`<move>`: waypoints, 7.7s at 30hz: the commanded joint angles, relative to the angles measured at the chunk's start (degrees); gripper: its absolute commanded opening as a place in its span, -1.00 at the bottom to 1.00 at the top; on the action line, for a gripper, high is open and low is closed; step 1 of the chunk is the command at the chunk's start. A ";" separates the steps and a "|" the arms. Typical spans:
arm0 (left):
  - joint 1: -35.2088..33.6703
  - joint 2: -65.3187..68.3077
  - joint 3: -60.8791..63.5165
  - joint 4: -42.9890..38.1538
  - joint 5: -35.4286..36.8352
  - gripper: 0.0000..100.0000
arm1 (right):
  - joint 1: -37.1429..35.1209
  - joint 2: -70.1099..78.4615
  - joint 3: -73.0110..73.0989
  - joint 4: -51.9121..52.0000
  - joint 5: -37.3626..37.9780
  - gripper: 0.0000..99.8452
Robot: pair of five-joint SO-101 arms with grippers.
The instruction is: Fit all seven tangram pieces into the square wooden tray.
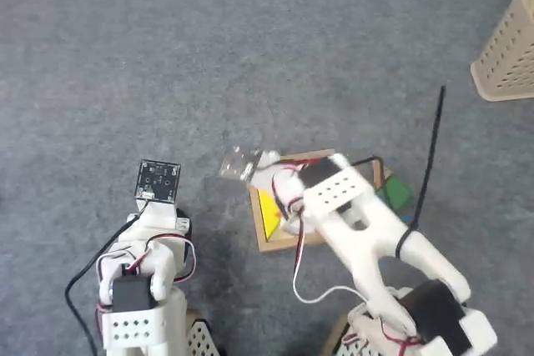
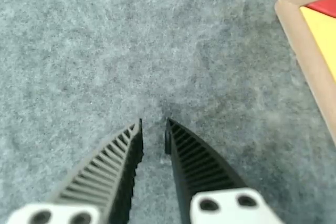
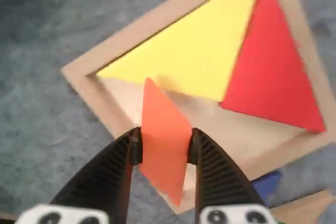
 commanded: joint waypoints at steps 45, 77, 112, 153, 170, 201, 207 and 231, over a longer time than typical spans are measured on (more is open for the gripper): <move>0.18 -1.23 -0.57 0.00 0.44 -0.86 | 8.04 -3.21 0.79 -2.86 1.14 -0.99; 0.18 -1.23 -0.57 0.00 0.44 -0.86 | -7.43 8.84 1.23 -8.40 -3.52 -0.99; 0.18 -1.23 -0.57 0.00 0.44 -0.86 | -7.78 6.37 1.93 -10.07 -4.92 -0.99; 0.18 -1.23 -0.57 0.00 0.44 -0.86 | 4.53 5.41 0.18 -8.75 -9.23 -0.99; 0.18 -1.23 -0.57 0.00 0.44 -0.86 | 8.31 4.88 -6.33 -6.99 -17.49 -0.98; 0.18 -1.23 -0.57 0.00 0.44 -0.86 | 34.07 28.53 -26.37 -5.23 -27.16 -0.65; 0.18 -1.23 -0.57 0.00 0.44 -0.86 | 34.59 29.49 -26.37 -5.23 -27.08 -0.65; 0.18 -1.23 -0.57 0.00 0.44 -0.86 | 32.13 20.97 -16.79 -5.67 -32.70 -0.65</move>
